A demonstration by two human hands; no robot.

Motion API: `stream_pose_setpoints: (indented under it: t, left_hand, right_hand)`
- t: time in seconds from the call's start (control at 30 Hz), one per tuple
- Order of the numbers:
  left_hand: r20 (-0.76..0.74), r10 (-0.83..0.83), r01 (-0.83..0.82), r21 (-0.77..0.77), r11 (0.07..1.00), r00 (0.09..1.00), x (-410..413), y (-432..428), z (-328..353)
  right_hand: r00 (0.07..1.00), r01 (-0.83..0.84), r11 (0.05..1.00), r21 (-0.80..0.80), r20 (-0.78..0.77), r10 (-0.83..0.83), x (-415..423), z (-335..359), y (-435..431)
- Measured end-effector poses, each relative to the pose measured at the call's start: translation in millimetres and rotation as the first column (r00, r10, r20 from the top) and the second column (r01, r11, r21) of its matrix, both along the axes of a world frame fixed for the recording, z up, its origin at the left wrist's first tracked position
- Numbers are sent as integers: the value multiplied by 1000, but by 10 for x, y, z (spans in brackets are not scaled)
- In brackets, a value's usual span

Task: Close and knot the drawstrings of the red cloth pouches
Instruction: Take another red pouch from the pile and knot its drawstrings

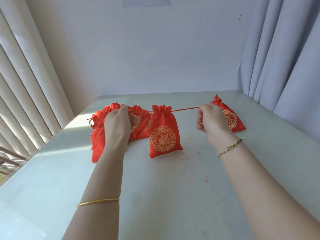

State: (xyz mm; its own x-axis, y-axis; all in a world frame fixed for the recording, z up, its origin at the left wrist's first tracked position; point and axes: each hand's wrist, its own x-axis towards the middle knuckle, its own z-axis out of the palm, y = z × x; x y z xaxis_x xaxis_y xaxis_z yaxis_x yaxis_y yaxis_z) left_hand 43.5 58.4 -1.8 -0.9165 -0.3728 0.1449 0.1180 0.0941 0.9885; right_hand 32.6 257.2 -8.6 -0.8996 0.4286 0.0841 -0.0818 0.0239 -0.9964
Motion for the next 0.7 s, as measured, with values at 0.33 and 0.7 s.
stream_pose_setpoints:
  t: [0.33,0.7]
  left_hand:
    - [-237,-313,393,528,753,919,66,63,210]
    - [-59,-517,474,-323,819,854,335,290,406]
  right_hand:
    - [998,-37,953,-300,-63,19,148,206,-69]
    - [875,-319,935,156,-332,354,493,540,-337]
